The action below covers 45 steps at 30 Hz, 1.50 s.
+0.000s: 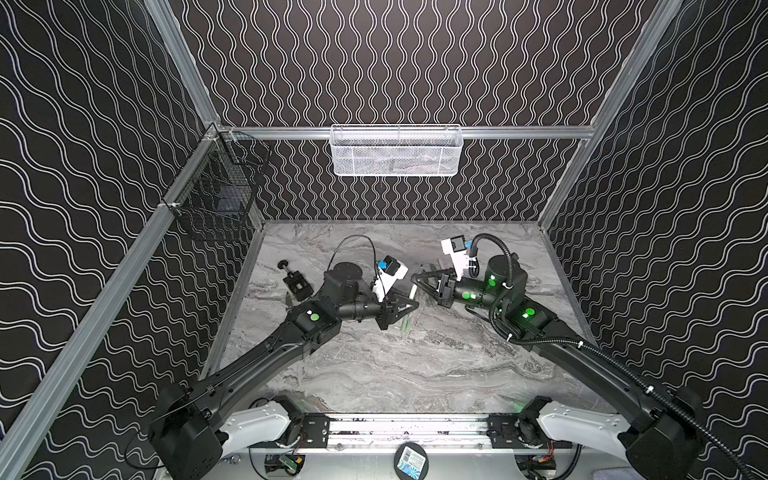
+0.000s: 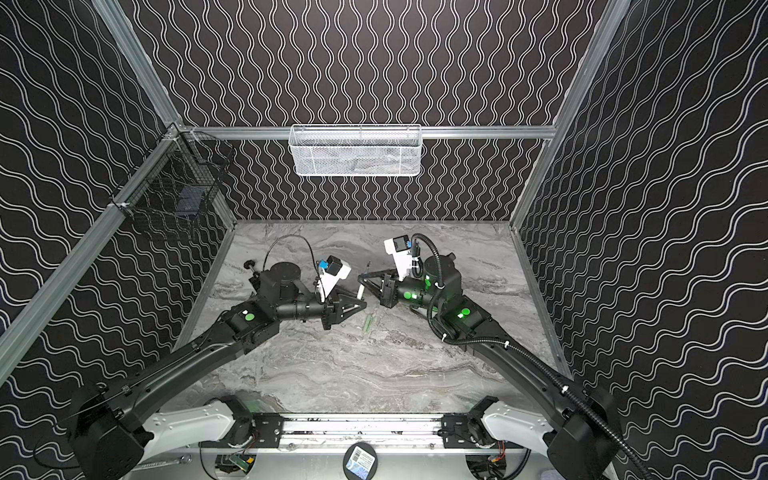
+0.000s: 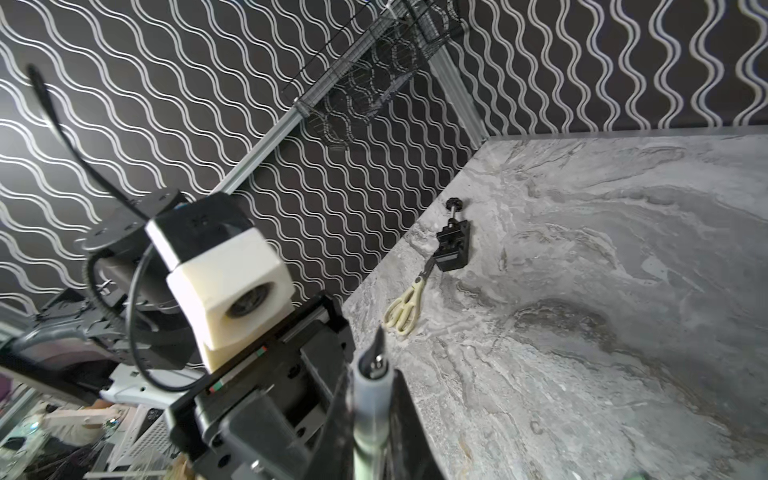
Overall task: Insert the pens into the pen caps
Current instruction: 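Lower the open right gripper over the light green cap on the table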
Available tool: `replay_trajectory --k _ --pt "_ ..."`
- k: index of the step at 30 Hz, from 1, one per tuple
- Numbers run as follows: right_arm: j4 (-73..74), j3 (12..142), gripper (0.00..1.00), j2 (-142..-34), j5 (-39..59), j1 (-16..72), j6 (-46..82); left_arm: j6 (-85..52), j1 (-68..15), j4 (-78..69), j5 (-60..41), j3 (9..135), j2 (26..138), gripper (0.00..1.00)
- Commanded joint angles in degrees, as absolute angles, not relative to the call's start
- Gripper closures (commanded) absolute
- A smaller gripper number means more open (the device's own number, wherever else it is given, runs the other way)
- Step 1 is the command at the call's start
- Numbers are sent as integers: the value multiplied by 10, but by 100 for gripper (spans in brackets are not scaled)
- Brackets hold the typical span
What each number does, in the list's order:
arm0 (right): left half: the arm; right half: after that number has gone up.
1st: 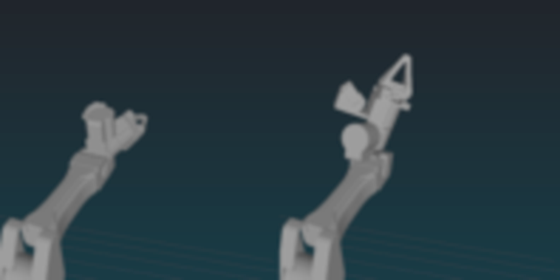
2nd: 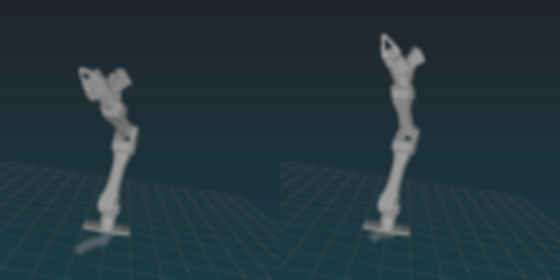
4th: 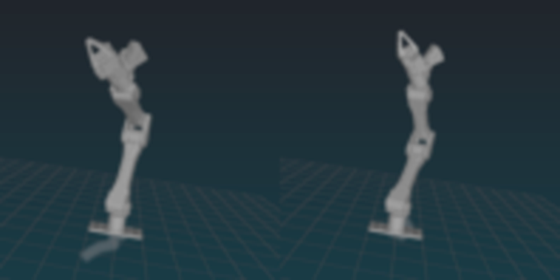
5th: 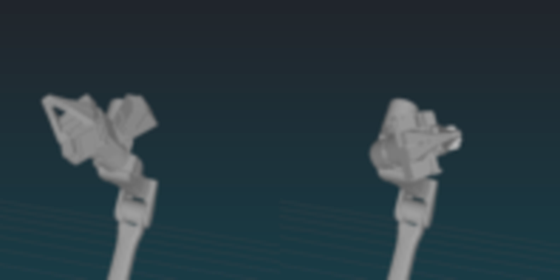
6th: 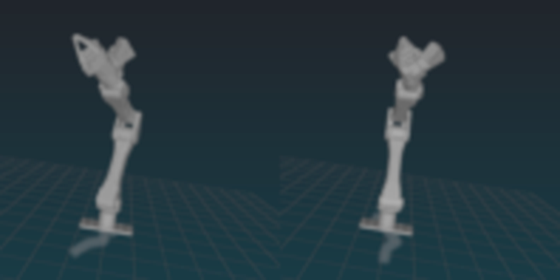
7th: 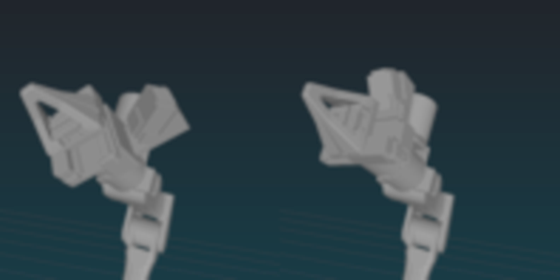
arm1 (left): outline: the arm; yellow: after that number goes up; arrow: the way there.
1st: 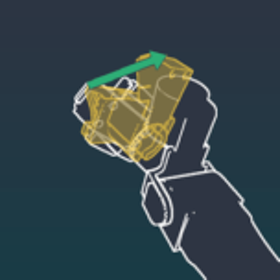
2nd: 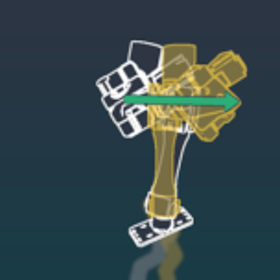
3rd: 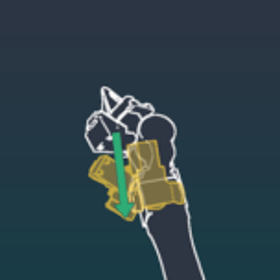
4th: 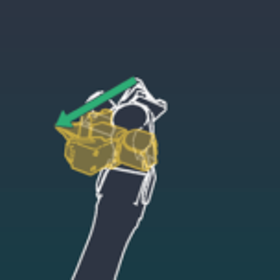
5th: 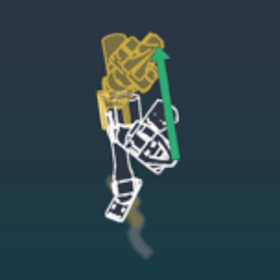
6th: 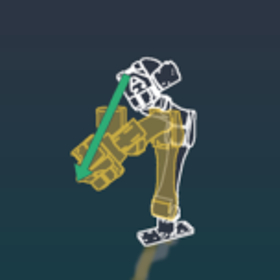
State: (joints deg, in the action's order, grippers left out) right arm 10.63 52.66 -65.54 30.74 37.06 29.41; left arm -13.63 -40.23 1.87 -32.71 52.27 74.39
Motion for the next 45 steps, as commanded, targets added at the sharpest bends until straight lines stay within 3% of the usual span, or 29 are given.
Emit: replay_trajectory --k 1,6,7,9,10,14,20,23,29,35,45 --pt "137 523 96 -657 319 372 313 -133 -403 -24 -325 519 738 90" --pt "140 523 91 -660 326 371 320 -130 -403 -25 -304 515 728 100" --pt "139 524 87 -660 326 371 320 -130 -403 -25 -297 513 725 100" --pt "132 527 65 -657 323 371 316 -131 -403 -25 -275 510 718 100" --pt "125 529 60 -652 317 371 314 -129 -403 -22 -265 510 716 100" --pt "66 539 54 -625 259 371 296 -123 -403 -4 -183 510 699 100" --pt "-57 531 54 -589 77 364 302 -117 -402 -28 -96 480 639 100" --pt "-110 523 56 -603 35 357 300 -111 -402 -65 -69 450 603 100" --pt "-192 527 65 -725 66 360 294 -97 -403 -116 -40 412 568 100" --pt "-186 546 64 -872 52 416 298 -108 -403 -105 -47 418 573 100" --pt "-161 609 64 -1005 49 421 303 -114 -403 -101 -65 424 586 100"
